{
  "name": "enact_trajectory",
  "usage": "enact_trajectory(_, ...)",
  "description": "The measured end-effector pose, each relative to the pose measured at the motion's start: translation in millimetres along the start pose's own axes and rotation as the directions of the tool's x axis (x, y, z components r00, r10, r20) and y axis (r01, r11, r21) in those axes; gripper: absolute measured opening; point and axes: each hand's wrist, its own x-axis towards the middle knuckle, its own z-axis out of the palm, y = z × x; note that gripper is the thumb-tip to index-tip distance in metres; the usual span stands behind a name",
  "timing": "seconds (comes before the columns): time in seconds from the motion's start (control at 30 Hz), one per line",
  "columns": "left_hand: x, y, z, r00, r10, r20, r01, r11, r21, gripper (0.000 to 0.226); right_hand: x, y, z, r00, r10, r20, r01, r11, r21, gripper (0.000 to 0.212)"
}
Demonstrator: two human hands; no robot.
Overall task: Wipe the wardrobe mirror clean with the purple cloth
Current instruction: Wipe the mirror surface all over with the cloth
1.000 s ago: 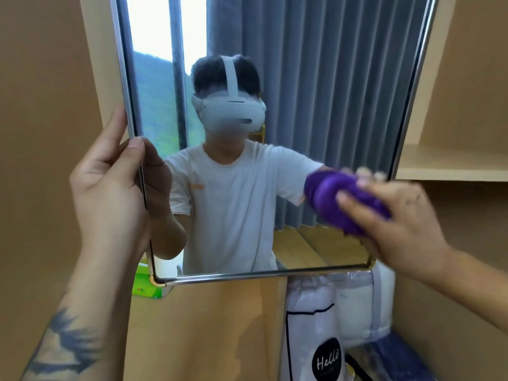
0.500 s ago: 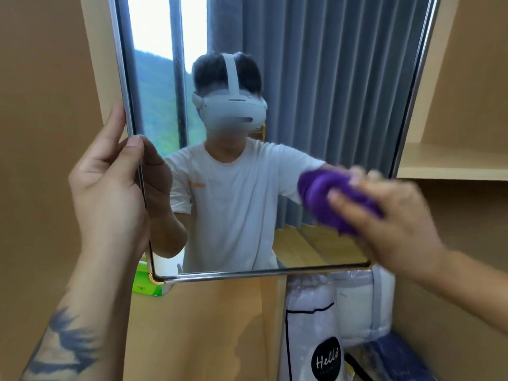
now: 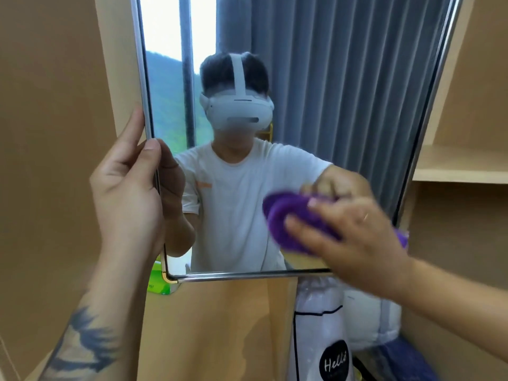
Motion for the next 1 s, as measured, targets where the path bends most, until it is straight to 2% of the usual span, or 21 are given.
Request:
enact_trajectory(0.07,1,1,-4,1.000,-0.027,-0.005,0.027,0.999,-0.022,0.047,-20,-18,0,0.962,-0.247,0.114,0.244,0.969,0.040,0.043)
enact_trajectory(0.1,2,1,-5,0.999,-0.045,-0.004,0.045,0.998,-0.035,0.047,-21,-16,-2,0.940,-0.307,0.151,0.302,0.952,0.059,0.042)
enact_trajectory(0.17,2,0,-7,0.997,-0.071,-0.006,0.071,0.996,-0.047,0.046,-8,-1,-1,0.922,-0.365,0.131,0.362,0.931,0.046,0.048)
enact_trajectory(0.23,2,0,-7,0.998,-0.060,-0.012,0.060,0.998,-0.026,0.046,16,17,-1,0.963,-0.267,0.024,0.267,0.963,-0.028,0.053)
enact_trajectory(0.27,1,-1,-6,0.998,-0.054,-0.012,0.054,0.998,-0.022,0.046,28,24,-1,0.987,-0.154,-0.038,0.151,0.987,-0.060,0.055)
enact_trajectory(0.33,0,-2,-6,0.999,-0.049,-0.011,0.049,0.998,-0.025,0.046,43,23,3,0.990,0.082,-0.117,-0.090,0.994,-0.063,0.059)
enact_trajectory(0.37,-1,-2,-6,0.999,-0.050,-0.011,0.050,0.998,-0.025,0.046,43,14,6,0.982,0.145,-0.123,-0.151,0.988,-0.036,0.060)
enact_trajectory(0.4,-1,-1,-5,0.998,-0.054,-0.010,0.054,0.998,-0.027,0.046,37,1,8,0.984,0.145,-0.107,-0.146,0.989,-0.008,0.058)
enact_trajectory(0.47,-2,1,-5,0.998,-0.064,-0.006,0.063,0.997,-0.044,0.046,17,-25,10,0.999,-0.019,-0.030,0.020,1.000,0.017,0.051)
enact_trajectory(0.53,-1,1,-6,0.997,-0.072,-0.001,0.071,0.996,-0.049,0.045,3,-37,8,0.975,-0.212,0.067,0.210,0.977,0.031,0.044)
enact_trajectory(0.57,-1,1,-7,0.997,-0.076,0.001,0.076,0.996,-0.047,0.045,5,-34,7,0.961,-0.266,0.080,0.263,0.964,0.040,0.042)
enact_trajectory(0.63,-1,0,-8,0.996,-0.093,-0.001,0.092,0.994,-0.065,0.044,25,-15,6,0.959,-0.284,0.008,0.284,0.959,0.011,0.042)
enact_trajectory(0.67,-1,0,-9,0.995,-0.102,0.002,0.102,0.991,-0.081,0.042,41,-2,7,0.971,-0.229,-0.063,0.228,0.973,-0.023,0.045)
enact_trajectory(0.73,-1,-1,-10,0.993,-0.120,0.016,0.121,0.987,-0.108,0.041,72,23,4,0.988,-0.004,-0.154,-0.003,0.999,-0.043,0.051)
enact_trajectory(0.8,-1,-2,-10,0.992,-0.127,0.022,0.129,0.985,-0.114,0.040,86,28,4,0.958,0.228,-0.177,-0.234,0.972,-0.013,0.054)
enact_trajectory(0.83,-1,-3,-11,0.992,-0.127,0.021,0.129,0.985,-0.112,0.040,84,18,6,0.948,0.261,-0.183,-0.266,0.964,-0.003,0.054)
enact_trajectory(0.9,-1,-4,-12,0.991,-0.134,0.025,0.136,0.985,-0.102,0.041,63,-15,10,0.978,0.139,-0.154,-0.139,0.990,0.008,0.053)
enact_trajectory(0.93,0,-4,-13,0.990,-0.140,0.031,0.142,0.986,-0.092,0.042,49,-32,12,0.995,0.017,-0.102,-0.015,1.000,0.013,0.050)
enact_trajectory(1.0,-1,-5,-15,0.988,-0.149,0.048,0.153,0.984,-0.090,0.043,27,-51,11,0.981,-0.191,0.023,0.190,0.981,0.038,0.041)
